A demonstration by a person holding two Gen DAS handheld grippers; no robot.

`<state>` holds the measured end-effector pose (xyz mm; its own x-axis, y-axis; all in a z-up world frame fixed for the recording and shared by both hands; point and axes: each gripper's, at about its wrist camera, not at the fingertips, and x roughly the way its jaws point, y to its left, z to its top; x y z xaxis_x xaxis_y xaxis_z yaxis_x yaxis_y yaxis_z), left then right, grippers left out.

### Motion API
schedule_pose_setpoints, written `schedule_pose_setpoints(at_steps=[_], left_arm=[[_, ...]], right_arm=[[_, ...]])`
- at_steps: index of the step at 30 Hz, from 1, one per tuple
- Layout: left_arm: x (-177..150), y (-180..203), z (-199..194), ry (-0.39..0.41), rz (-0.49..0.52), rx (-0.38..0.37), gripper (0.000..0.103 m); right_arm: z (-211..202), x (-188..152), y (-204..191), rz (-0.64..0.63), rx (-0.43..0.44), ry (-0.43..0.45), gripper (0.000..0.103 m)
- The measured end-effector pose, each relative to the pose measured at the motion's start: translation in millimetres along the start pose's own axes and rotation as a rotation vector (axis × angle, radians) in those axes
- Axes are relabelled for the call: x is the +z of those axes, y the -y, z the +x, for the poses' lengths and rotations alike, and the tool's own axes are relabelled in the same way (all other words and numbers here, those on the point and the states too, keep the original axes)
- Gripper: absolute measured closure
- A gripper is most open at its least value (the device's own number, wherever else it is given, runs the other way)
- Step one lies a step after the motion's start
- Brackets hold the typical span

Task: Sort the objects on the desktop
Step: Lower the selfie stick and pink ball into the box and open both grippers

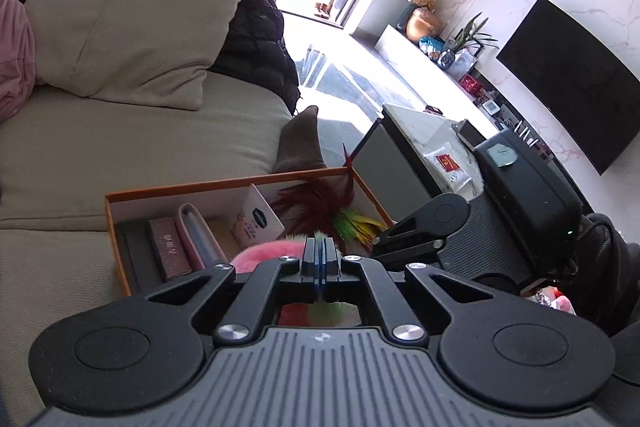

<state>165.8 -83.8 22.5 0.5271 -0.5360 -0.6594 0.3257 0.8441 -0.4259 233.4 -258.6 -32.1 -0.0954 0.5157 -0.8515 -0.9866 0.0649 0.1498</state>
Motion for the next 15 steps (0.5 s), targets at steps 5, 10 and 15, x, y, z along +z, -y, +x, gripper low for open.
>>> schedule_pose_setpoints(at_steps=[5, 10, 15], left_arm=[[5.1, 14.1, 37.8, -0.061, 0.041, 0.004, 0.102], [11.5, 28.9, 71.7, -0.089, 0.1, 0.072, 0.102], [21.6, 25.9, 95.3, -0.101, 0.065, 0.061, 0.103]], right_arm=[[-16.9, -35.3, -10.6, 0.178, -0.15, 0.072, 0.07], [-8.8, -46.9, -2.1, 0.332, -0.22, 0.073, 0.08], [3.7, -50.0, 15.3, 0.443, -0.241, 0.089, 0.079]])
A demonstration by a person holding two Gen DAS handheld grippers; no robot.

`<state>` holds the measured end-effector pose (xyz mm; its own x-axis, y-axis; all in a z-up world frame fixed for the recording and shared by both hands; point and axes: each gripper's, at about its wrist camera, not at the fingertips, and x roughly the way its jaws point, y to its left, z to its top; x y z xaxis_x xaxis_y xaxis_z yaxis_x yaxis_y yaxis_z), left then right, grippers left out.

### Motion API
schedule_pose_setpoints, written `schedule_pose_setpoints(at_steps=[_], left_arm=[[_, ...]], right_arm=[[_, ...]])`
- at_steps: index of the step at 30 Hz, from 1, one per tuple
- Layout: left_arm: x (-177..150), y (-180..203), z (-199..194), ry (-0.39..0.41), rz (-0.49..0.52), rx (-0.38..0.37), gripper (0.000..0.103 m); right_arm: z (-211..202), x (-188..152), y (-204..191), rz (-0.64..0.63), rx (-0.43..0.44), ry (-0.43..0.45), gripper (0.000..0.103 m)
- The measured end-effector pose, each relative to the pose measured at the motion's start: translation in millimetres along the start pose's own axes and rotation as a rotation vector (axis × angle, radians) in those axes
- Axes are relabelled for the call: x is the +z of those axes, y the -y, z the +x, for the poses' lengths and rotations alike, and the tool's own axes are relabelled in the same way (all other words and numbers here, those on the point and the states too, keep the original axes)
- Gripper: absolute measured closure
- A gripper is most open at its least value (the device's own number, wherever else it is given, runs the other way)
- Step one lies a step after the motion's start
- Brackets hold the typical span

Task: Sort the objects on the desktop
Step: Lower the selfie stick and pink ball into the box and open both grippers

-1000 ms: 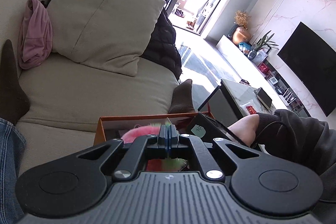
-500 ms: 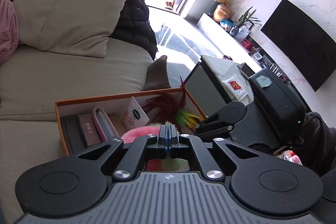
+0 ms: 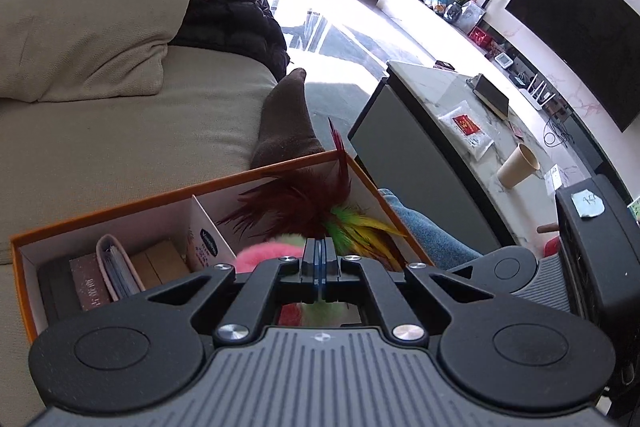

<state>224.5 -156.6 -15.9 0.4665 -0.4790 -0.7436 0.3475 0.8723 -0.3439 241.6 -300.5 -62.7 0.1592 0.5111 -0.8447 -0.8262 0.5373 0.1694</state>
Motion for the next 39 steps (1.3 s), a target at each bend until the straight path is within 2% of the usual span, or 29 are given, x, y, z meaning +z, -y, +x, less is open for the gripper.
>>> schedule_pose_setpoints(at_steps=[6, 9, 12, 16, 17, 21, 26, 29, 33, 37, 39], left_arm=[[0.3, -5.6, -11.0, 0.041, -0.028, 0.031, 0.102], [-5.2, -9.4, -25.1, 0.06, -0.027, 0.069, 0.102], [-14.3, -15.8, -41.0, 0.09, -0.024, 0.114, 0.102], [-27.7, -28.5, -67.2, 0.132, -0.046, 0.162, 0.102], [-29.4, -31.2, -72.7, 0.141, -0.051, 0.174, 0.102], [-39.4, -45.2, -96.9, 0.183, -0.073, 0.229, 0.101], [-51.4, -67.7, -122.4, 0.222, -0.125, 0.3, 0.101], [-60.3, -82.1, -136.3, 0.225, -0.16, 0.346, 0.101], [-78.5, -97.8, -155.0, 0.228, -0.201, 0.415, 0.1], [-102.7, -101.5, -174.9, 0.231, -0.214, 0.463, 0.095], [-116.4, -100.5, -183.1, 0.223, -0.208, 0.477, 0.094]], right_arm=[[19.2, 9.3, 12.4, 0.089, -0.009, -0.024, 0.078], [31.1, 17.6, 17.2, 0.124, -0.009, -0.076, 0.079], [46.3, 26.5, 26.8, 0.165, -0.06, -0.14, 0.079], [65.3, 37.3, 32.9, 0.164, -0.13, -0.176, 0.08], [69.3, 39.8, 33.7, 0.163, -0.145, -0.181, 0.081], [82.9, 49.1, 36.3, 0.174, -0.162, -0.183, 0.095], [92.1, 56.7, 33.6, 0.174, -0.18, -0.146, 0.097], [90.2, 56.9, 28.4, 0.175, -0.179, -0.149, 0.095], [64.6, 50.9, 13.3, 0.169, -0.183, -0.067, 0.092], [23.9, 43.9, -16.6, 0.145, -0.159, 0.087, 0.089], [3.6, 40.6, -35.0, 0.129, -0.135, 0.167, 0.077]])
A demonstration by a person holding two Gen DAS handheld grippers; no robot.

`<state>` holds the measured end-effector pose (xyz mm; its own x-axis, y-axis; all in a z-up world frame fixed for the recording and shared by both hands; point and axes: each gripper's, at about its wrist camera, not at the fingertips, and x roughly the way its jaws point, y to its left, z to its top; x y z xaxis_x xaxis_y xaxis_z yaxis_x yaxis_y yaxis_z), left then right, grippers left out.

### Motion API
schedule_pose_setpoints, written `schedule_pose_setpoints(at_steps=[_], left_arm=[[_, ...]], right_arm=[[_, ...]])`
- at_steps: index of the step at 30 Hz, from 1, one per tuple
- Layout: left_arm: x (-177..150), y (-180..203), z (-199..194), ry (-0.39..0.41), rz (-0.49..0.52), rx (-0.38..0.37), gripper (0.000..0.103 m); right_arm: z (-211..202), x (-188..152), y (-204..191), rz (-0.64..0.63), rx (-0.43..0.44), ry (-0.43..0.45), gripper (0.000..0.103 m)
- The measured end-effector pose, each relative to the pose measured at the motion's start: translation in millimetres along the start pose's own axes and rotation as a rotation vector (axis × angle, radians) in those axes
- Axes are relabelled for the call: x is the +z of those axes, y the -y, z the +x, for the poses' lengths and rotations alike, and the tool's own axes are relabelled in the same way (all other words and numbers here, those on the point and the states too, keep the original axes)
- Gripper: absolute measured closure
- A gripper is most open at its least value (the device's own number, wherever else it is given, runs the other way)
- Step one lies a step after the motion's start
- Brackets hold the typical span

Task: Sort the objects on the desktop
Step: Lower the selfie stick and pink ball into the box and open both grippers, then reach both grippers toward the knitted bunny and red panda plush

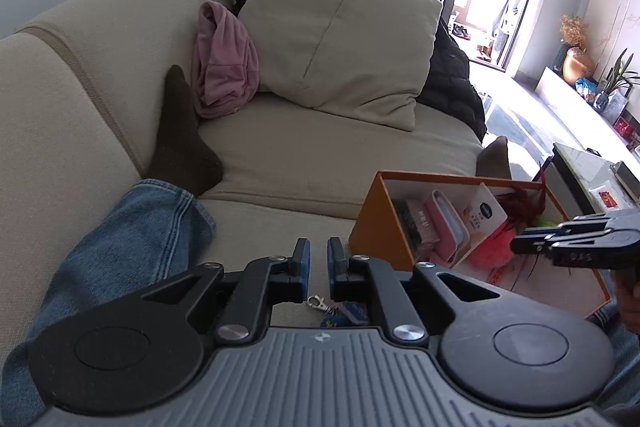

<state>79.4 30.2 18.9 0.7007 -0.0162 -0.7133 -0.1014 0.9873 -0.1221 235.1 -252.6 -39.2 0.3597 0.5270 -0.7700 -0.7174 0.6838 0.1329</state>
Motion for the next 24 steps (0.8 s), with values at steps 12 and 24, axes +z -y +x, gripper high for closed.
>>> schedule_pose_setpoints(at_steps=[12, 24], left_arm=[[-63.3, -12.5, -49.1, -0.022, 0.011, 0.062, 0.083], [-116.7, 8.1, -40.8, -0.117, 0.127, 0.042, 0.049]], right_arm=[[-59.7, -37.9, -93.7, -0.028, 0.136, 0.268, 0.071], [-50.8, -86.8, -157.9, -0.146, 0.202, 0.15, 0.063]])
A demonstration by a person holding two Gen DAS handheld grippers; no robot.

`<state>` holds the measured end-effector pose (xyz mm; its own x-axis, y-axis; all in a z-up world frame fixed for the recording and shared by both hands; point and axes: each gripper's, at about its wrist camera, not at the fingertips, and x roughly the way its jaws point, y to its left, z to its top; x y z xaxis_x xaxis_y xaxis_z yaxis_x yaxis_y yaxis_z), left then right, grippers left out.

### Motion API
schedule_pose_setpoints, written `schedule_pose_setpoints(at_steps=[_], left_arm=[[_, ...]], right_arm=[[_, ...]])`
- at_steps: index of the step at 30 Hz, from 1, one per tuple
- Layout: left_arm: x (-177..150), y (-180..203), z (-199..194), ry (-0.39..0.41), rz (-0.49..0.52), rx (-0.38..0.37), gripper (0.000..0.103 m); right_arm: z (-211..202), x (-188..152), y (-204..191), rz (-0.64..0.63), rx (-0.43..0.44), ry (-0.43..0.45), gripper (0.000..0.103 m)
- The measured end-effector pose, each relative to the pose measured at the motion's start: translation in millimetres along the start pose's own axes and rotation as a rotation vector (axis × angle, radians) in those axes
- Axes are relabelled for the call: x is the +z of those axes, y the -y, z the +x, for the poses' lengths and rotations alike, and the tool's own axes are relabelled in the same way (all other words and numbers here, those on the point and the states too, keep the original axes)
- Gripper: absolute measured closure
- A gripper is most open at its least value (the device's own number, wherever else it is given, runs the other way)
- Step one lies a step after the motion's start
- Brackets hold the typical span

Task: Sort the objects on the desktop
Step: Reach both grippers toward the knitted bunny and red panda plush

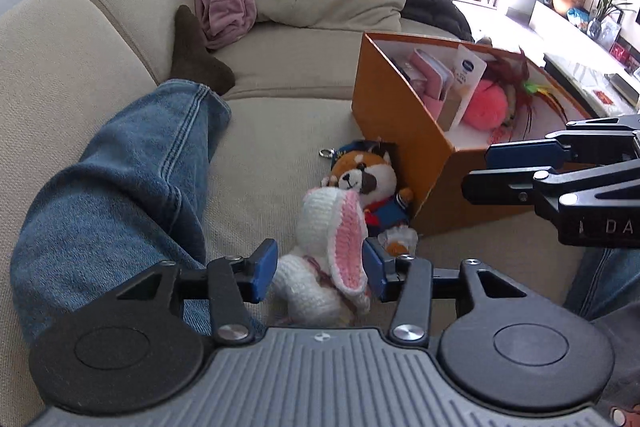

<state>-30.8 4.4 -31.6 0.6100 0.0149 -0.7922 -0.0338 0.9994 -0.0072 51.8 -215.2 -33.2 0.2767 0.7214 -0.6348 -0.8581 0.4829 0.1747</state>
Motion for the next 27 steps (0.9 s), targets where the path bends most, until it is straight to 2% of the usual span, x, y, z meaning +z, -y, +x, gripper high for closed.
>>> schedule_pose_setpoints(at_steps=[4, 8, 12, 15, 18, 23, 27], left_arm=[[-13.1, 7.8, 13.2, -0.057, 0.051, 0.008, 0.047], [-23.1, 18.9, 25.2, -0.095, 0.131, 0.037, 0.044], [-28.4, 27.5, 37.3, -0.123, 0.189, 0.088, 0.033], [-30.1, 30.0, 46.2, -0.157, 0.214, 0.099, 0.033], [-31.9, 27.6, 59.9, -0.202, 0.204, 0.104, 0.033], [-26.9, 20.2, 67.3, -0.216, 0.156, 0.083, 0.034], [-21.2, 5.7, 68.4, -0.224, 0.052, 0.007, 0.045]], right_arm=[[17.4, -17.0, -4.6, -0.01, -0.028, -0.089, 0.062], [35.7, -28.3, -0.2, 0.011, -0.097, -0.165, 0.06], [44.4, -29.8, 2.7, 0.022, -0.101, -0.185, 0.057], [53.4, -30.4, 2.5, 0.014, -0.115, -0.206, 0.054], [62.6, -30.9, 4.1, 0.036, -0.108, -0.227, 0.054], [77.4, -27.2, 4.4, 0.055, -0.085, -0.248, 0.052], [90.6, -23.8, 4.8, 0.069, -0.061, -0.269, 0.049]])
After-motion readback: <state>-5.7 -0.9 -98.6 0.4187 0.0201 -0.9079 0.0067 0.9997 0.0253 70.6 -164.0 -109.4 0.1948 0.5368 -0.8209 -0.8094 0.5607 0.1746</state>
